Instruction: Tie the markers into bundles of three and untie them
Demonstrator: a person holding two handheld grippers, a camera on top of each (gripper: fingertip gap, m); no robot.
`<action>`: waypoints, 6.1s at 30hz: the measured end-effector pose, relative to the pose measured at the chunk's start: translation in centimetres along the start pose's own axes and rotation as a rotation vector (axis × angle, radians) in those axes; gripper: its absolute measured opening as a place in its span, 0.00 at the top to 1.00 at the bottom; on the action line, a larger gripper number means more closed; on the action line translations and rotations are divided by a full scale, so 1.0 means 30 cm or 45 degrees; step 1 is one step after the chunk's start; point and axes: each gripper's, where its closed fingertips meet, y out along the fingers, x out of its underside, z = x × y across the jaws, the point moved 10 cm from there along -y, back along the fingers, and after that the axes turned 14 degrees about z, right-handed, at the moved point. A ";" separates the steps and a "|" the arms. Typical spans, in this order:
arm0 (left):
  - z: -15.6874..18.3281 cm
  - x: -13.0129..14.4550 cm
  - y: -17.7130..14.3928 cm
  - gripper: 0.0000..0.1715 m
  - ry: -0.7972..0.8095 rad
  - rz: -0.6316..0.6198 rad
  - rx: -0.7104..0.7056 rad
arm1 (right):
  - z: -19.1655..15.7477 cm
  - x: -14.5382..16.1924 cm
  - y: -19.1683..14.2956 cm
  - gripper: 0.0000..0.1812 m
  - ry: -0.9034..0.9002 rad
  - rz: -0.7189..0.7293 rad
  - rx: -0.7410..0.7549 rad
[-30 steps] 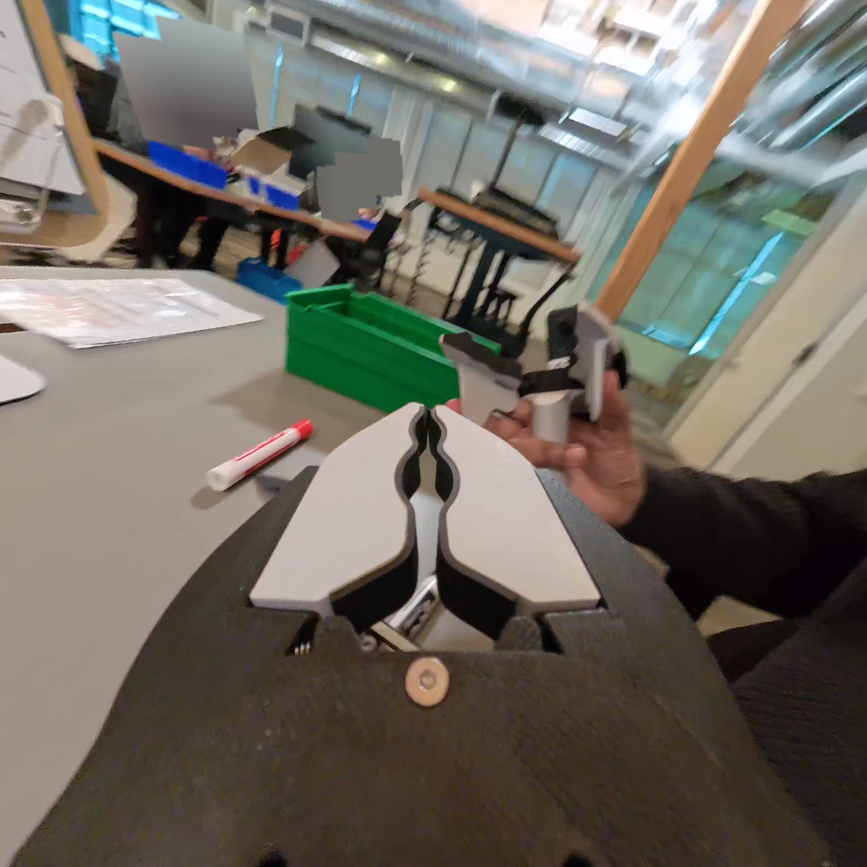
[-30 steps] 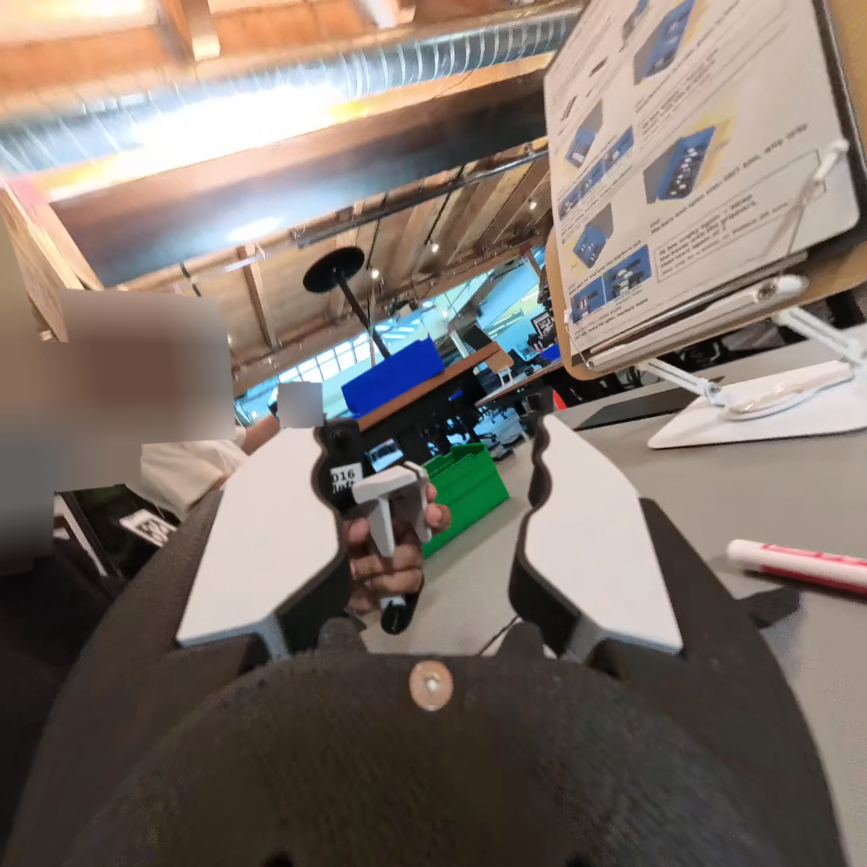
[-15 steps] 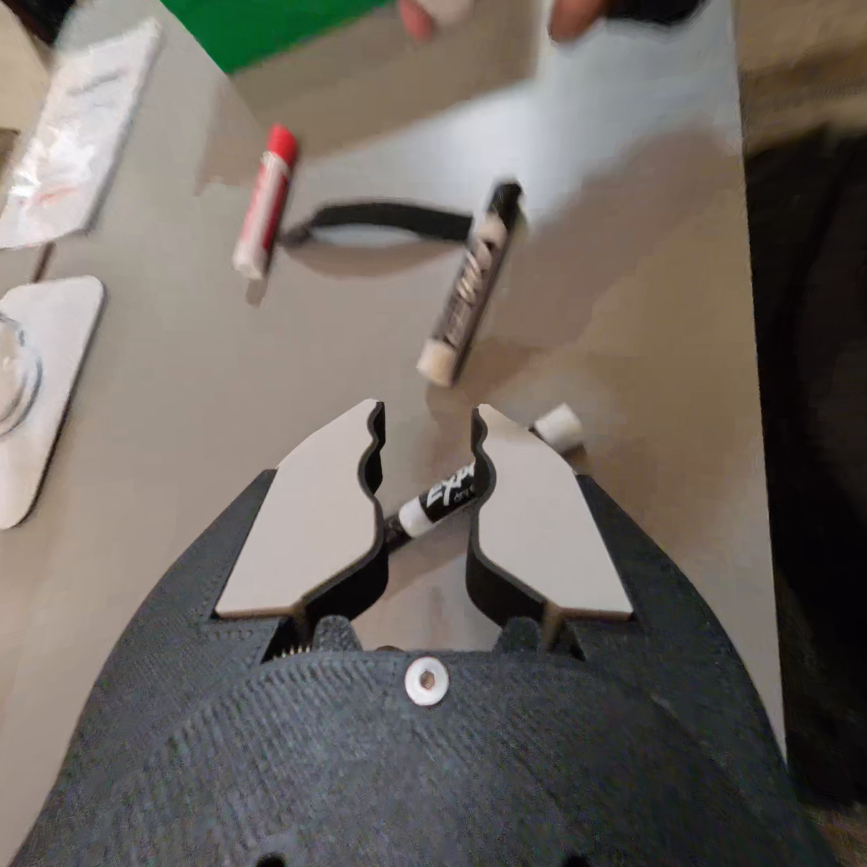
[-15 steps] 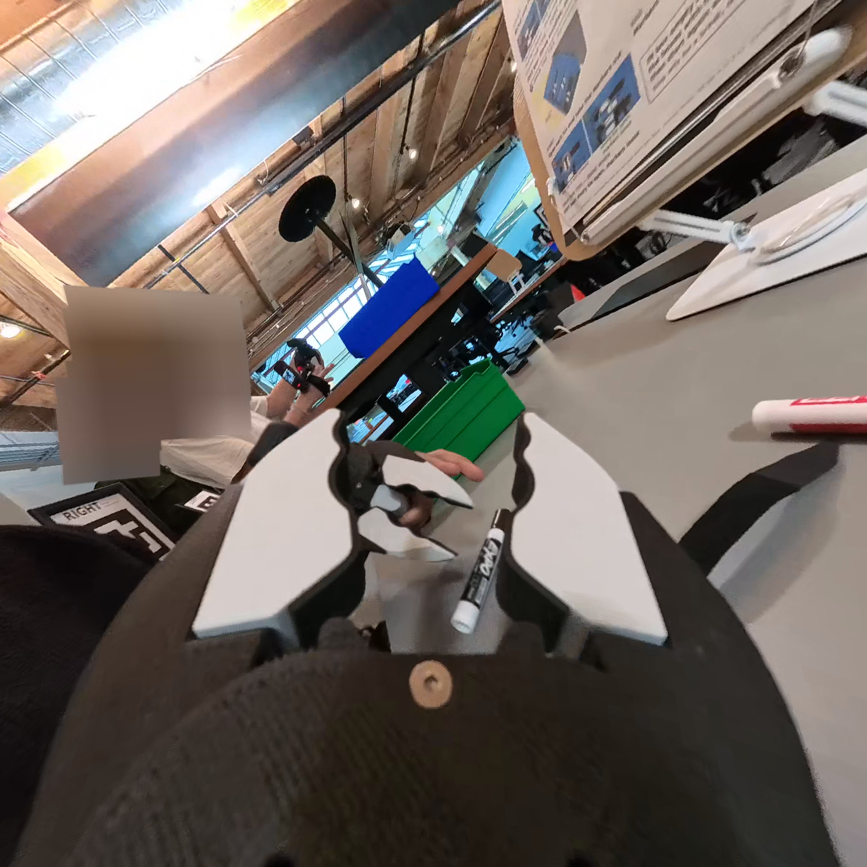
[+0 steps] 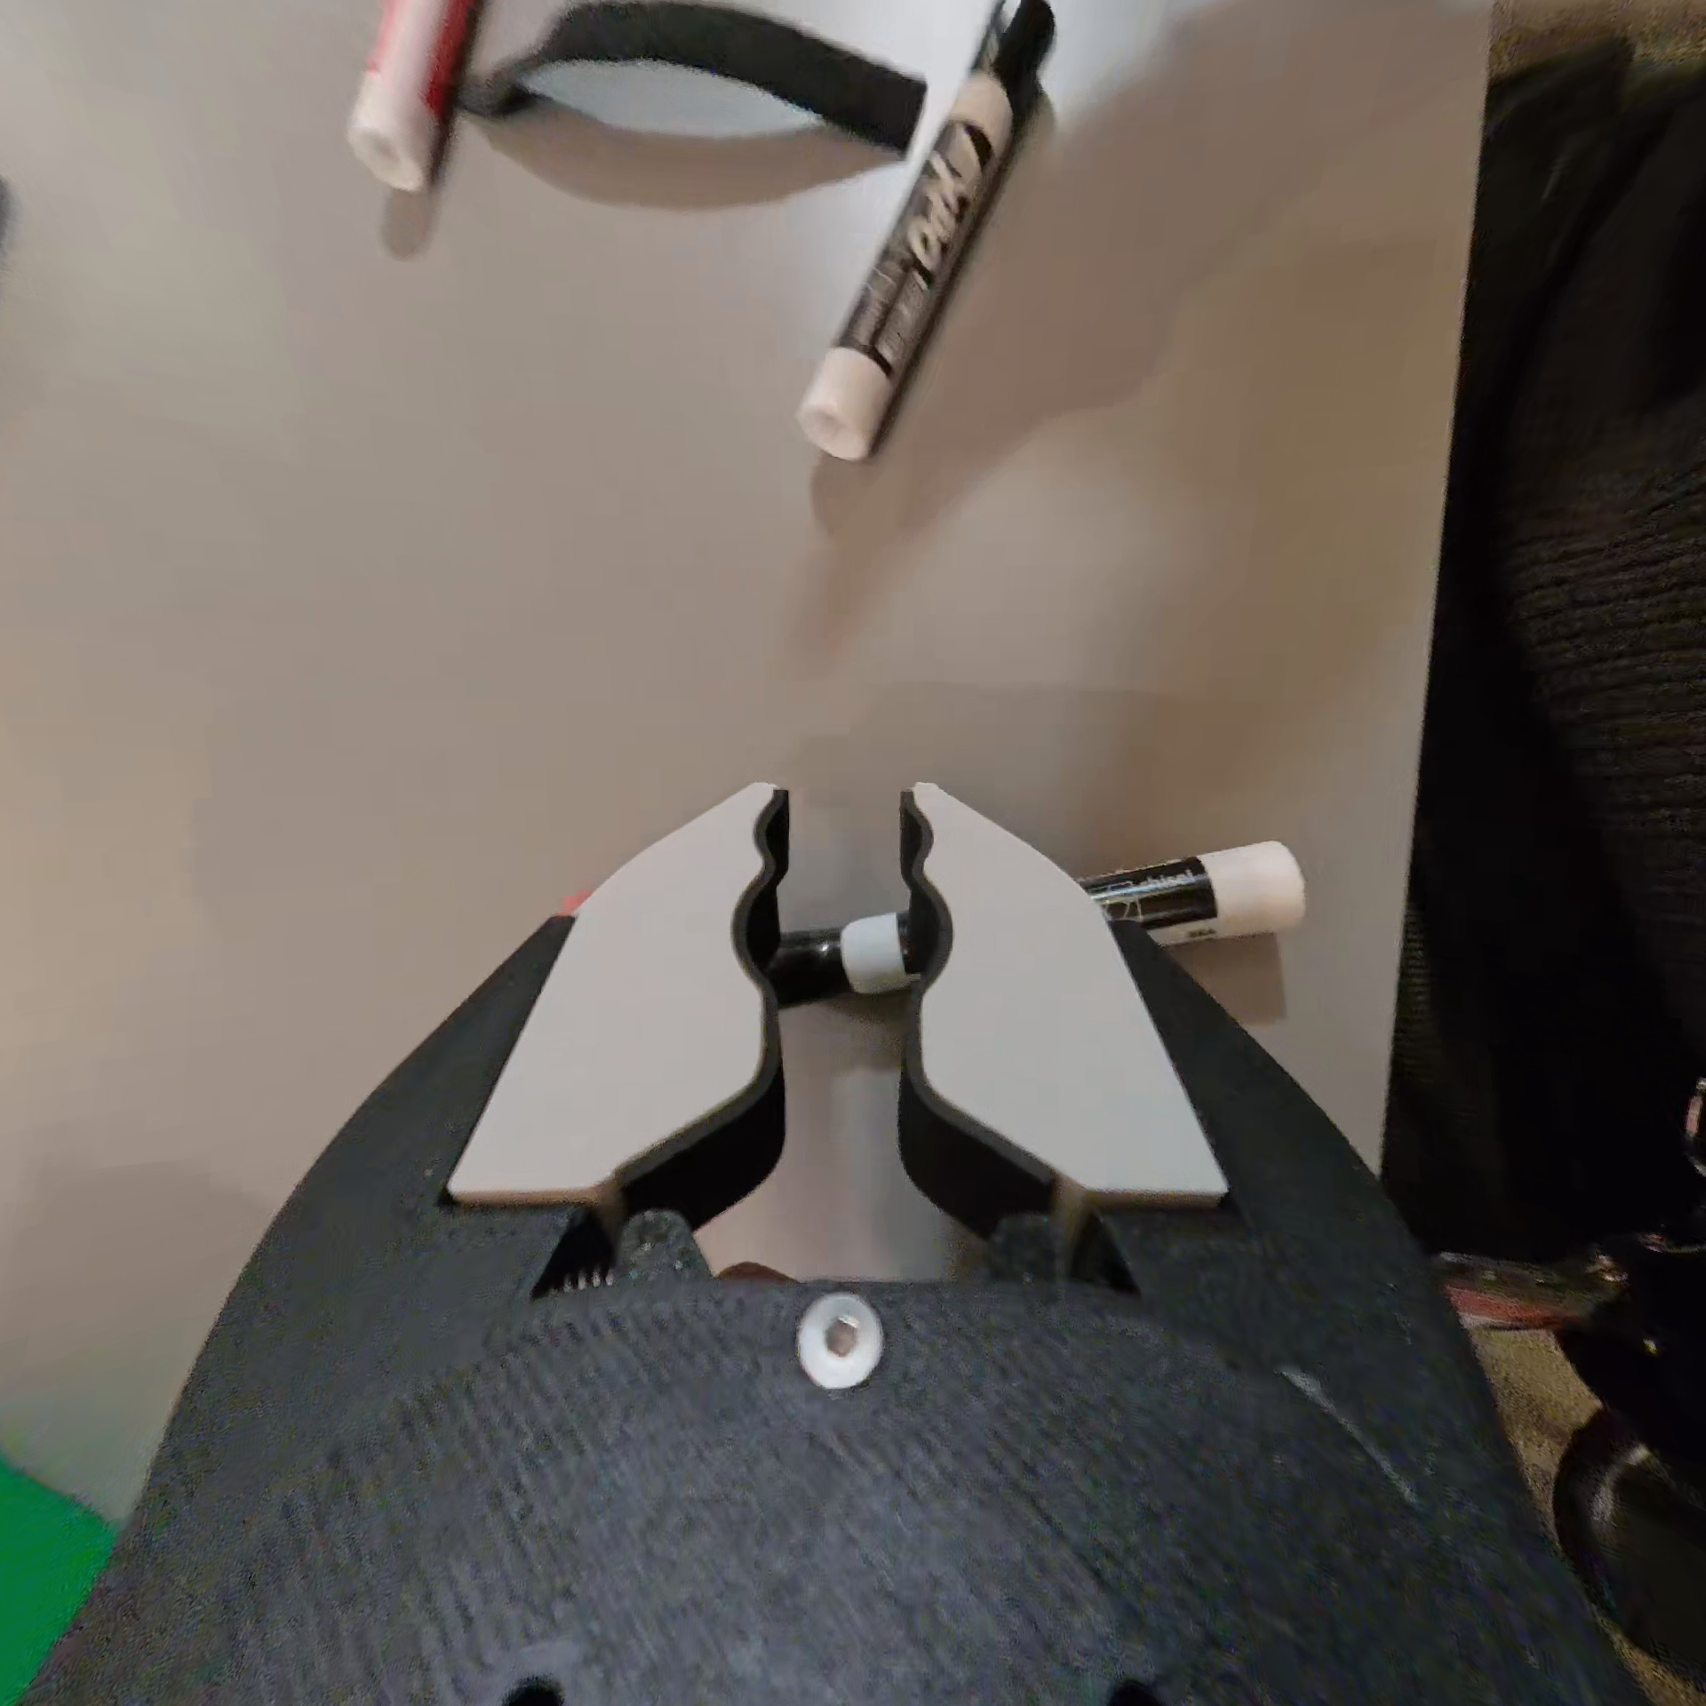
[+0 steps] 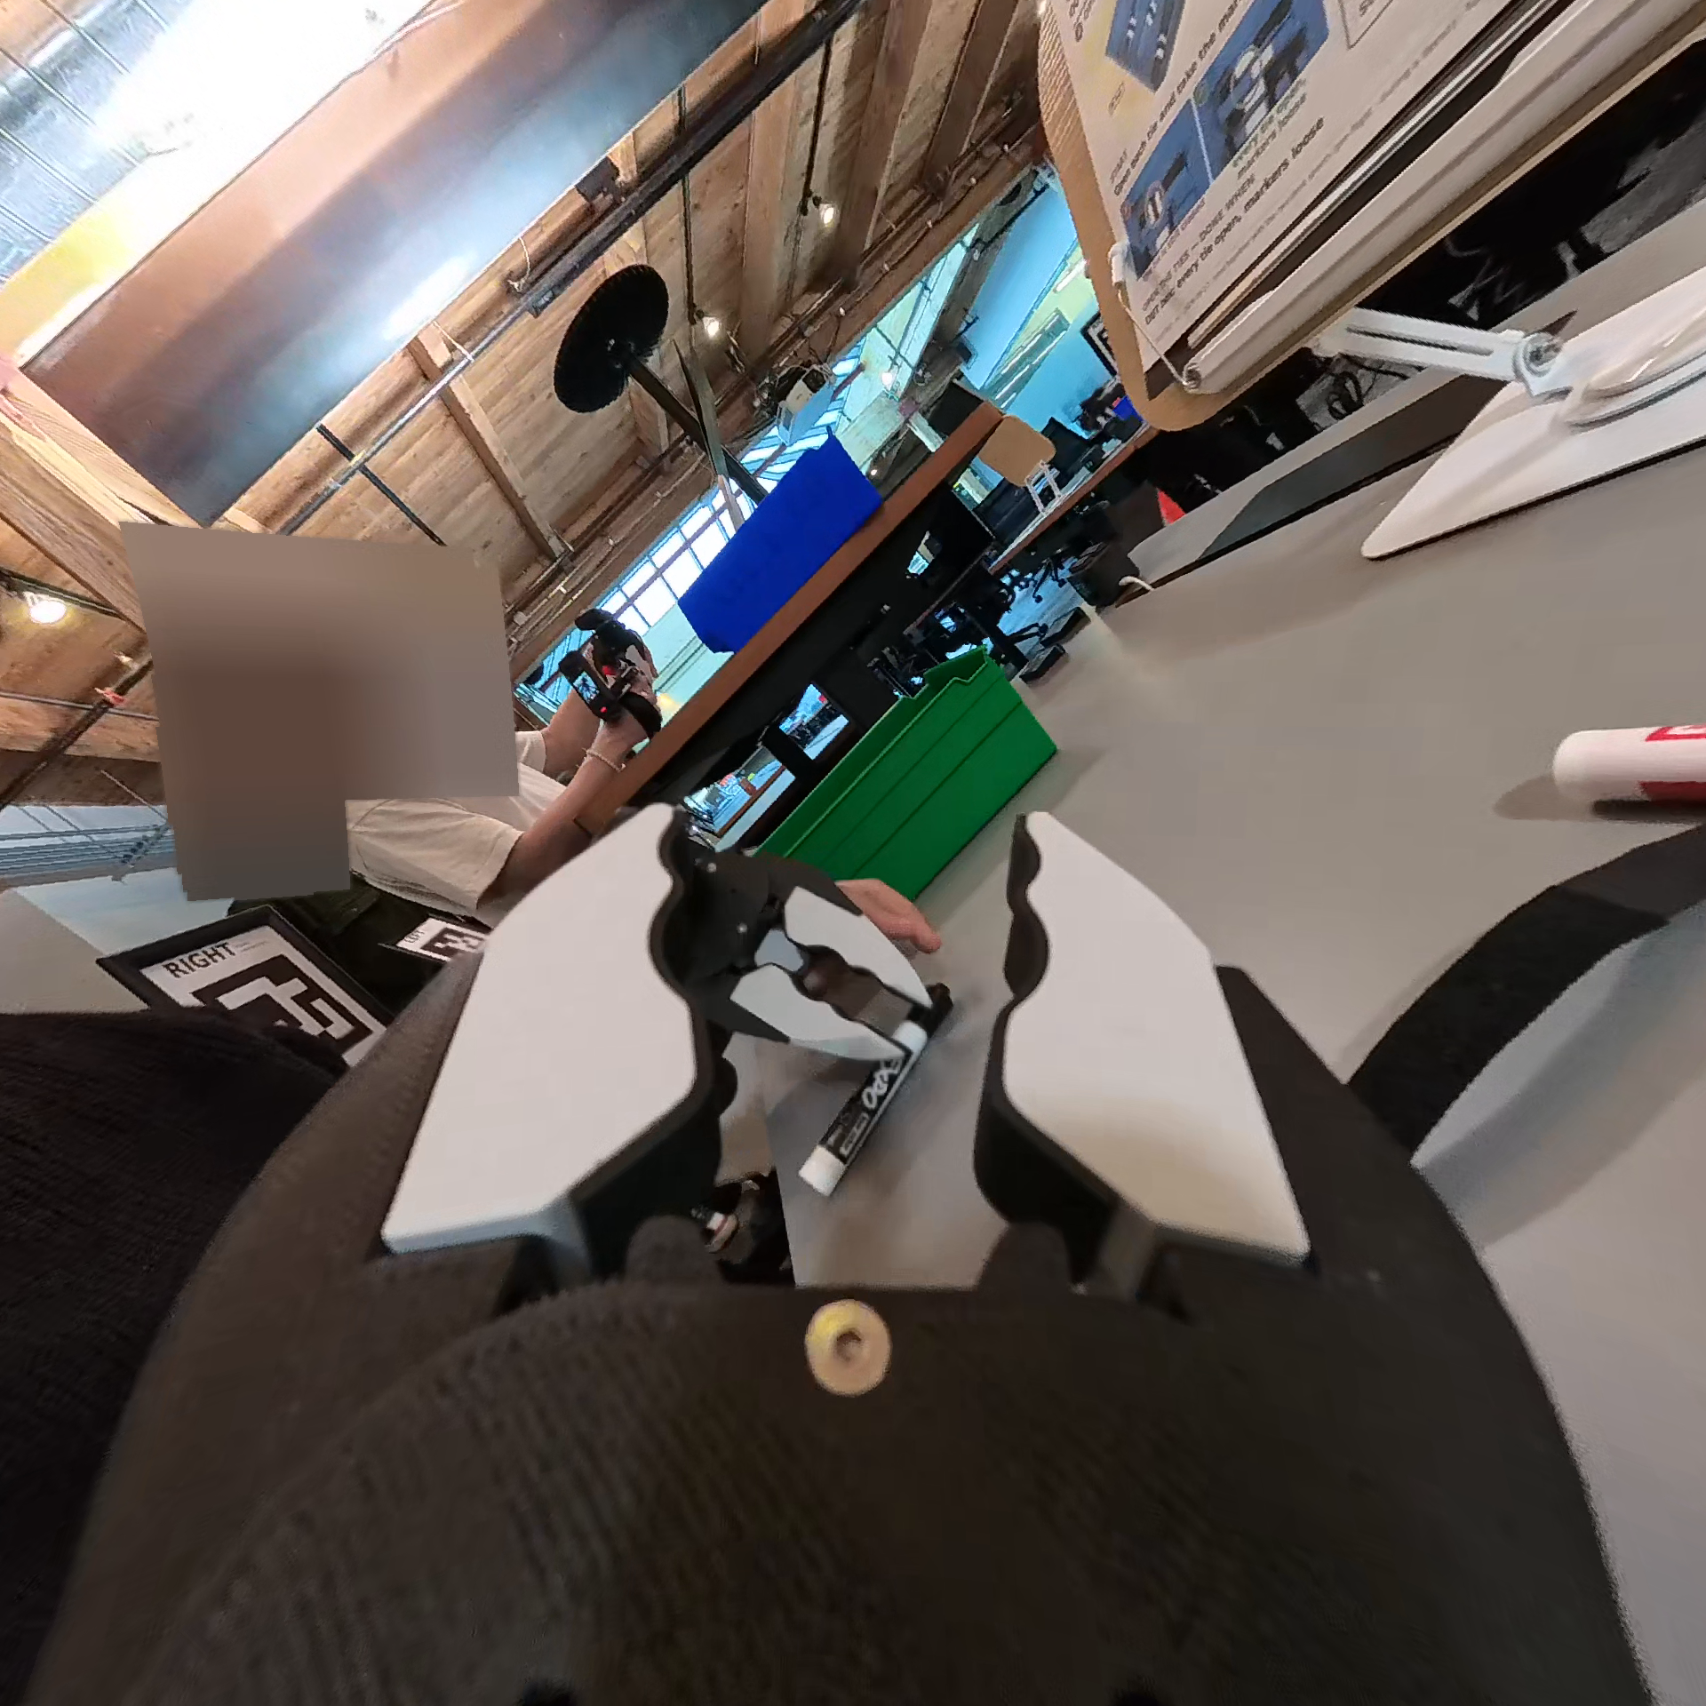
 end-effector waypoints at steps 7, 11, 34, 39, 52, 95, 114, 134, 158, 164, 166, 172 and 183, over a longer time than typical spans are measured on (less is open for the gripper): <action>0.040 0.026 -0.149 0.78 0.222 -0.095 0.135 | 0.012 0.004 0.002 0.65 0.021 0.001 0.004; 0.073 0.033 -0.095 0.79 0.646 -0.272 0.187 | 0.019 0.015 0.009 0.65 0.078 0.005 -0.001; 0.071 0.016 0.011 0.89 0.079 -0.097 -0.120 | 0.018 0.007 -0.018 0.67 0.155 0.046 -0.018; 0.048 -0.055 -0.034 0.89 0.089 -0.182 -0.187 | 0.009 0.021 -0.006 0.67 0.084 -0.022 0.001; 0.015 -0.190 -0.029 0.89 -0.076 -0.089 -0.136 | -0.084 0.328 0.341 0.76 -1.192 -1.080 -0.220; -0.106 -0.106 0.051 0.89 -0.426 0.457 -0.667 | -0.022 0.186 0.244 0.69 -1.171 -0.901 0.168; -0.121 -0.119 0.101 0.86 -0.383 0.433 -0.689 | 0.007 0.143 0.118 0.72 -1.026 -0.897 0.267; 0.042 -0.297 -0.013 0.58 0.169 0.498 -0.921 | 0.035 0.032 0.088 0.74 -0.814 -0.593 0.316; 0.139 -0.258 0.378 0.88 -0.307 0.024 0.014 | 0.032 -0.083 0.034 0.79 -0.809 -0.298 0.302; 0.087 -0.286 0.195 0.89 -0.485 0.523 -0.311 | 0.009 -0.070 0.042 0.78 -0.720 -0.241 0.223; 0.081 -0.286 0.154 0.89 -0.493 0.626 -0.436 | -0.010 -0.044 0.058 0.76 -0.641 -0.232 0.153; 0.085 -0.276 0.146 0.89 -0.438 0.664 -0.557 | -0.088 0.094 0.138 0.70 -0.381 -0.303 -0.049; 0.108 -0.262 0.158 0.79 -0.345 0.649 -0.574 | -0.067 0.161 0.187 0.90 -0.293 -0.381 0.006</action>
